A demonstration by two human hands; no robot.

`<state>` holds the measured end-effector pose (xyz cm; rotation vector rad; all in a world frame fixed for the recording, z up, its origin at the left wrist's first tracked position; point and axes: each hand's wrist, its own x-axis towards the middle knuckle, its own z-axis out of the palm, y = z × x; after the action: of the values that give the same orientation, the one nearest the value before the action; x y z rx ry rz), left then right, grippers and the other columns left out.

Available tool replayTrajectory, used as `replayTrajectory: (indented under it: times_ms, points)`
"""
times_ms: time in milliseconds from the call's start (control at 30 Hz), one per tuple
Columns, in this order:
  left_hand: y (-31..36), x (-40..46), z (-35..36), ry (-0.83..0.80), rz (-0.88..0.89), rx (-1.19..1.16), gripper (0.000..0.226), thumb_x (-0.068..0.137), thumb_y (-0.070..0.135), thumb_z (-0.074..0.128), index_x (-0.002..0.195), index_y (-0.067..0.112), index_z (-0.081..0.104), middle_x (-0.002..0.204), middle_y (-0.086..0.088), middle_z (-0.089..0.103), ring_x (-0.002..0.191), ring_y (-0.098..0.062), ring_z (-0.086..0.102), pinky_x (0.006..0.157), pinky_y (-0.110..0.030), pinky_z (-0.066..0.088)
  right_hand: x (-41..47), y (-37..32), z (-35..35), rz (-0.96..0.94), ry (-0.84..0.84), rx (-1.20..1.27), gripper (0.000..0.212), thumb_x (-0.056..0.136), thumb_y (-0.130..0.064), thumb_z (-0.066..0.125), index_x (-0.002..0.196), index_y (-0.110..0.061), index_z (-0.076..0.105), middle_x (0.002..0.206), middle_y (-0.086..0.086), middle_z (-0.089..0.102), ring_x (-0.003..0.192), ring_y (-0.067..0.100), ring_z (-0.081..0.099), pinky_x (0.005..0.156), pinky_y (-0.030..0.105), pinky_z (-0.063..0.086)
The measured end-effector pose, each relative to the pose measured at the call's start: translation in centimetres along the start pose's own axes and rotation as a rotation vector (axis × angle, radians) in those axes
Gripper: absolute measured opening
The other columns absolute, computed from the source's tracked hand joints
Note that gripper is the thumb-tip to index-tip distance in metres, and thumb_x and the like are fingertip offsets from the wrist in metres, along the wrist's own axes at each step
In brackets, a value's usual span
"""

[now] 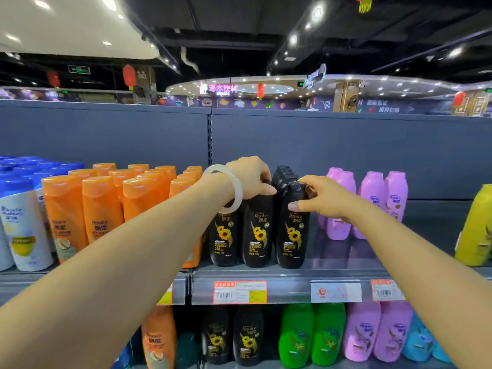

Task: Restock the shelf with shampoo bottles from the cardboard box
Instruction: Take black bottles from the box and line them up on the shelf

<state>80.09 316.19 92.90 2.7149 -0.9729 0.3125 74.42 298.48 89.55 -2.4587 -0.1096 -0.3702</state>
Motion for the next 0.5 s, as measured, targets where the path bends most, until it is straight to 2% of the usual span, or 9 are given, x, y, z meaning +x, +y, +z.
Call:
replayTrajectory:
  times_ms: [100, 267, 500]
  points:
    - [0.12, 0.04, 0.22, 0.011, -0.001, -0.023, 0.034, 0.088, 0.038, 0.057, 0.112, 0.016, 0.063, 0.109, -0.004, 0.065, 0.100, -0.023, 0.062, 0.092, -0.043, 0.052, 0.01, 0.14, -0.07, -0.008, -0.007, 0.010, 0.035, 0.077, -0.022, 0.074, 0.108, -0.017, 0.059, 0.102, 0.000, 0.060, 0.094, 0.018, 0.053, 0.084, 0.030, 0.043]
    - [0.11, -0.11, 0.11, -0.002, -0.019, -0.040, 0.033, 0.088, 0.037, 0.057, 0.112, 0.015, 0.064, 0.109, -0.004, 0.066, 0.100, -0.023, 0.062, 0.093, -0.043, 0.051, 0.24, 0.43, -0.10, -0.022, -0.007, 0.024, 0.035, 0.076, -0.023, 0.074, 0.107, -0.017, 0.059, 0.096, -0.001, 0.061, 0.091, 0.019, 0.054, 0.081, 0.031, 0.044]
    - [0.65, -0.84, -0.24, -0.018, -0.023, -0.004, 0.038, 0.089, 0.036, 0.057, 0.120, 0.015, 0.059, 0.118, -0.004, 0.062, 0.107, -0.023, 0.059, 0.097, -0.043, 0.049, 0.10, 0.65, 0.03, -0.014, -0.015, 0.019, 0.035, 0.076, -0.028, 0.075, 0.104, -0.020, 0.055, 0.092, -0.007, 0.057, 0.086, 0.013, 0.052, 0.069, 0.023, 0.043]
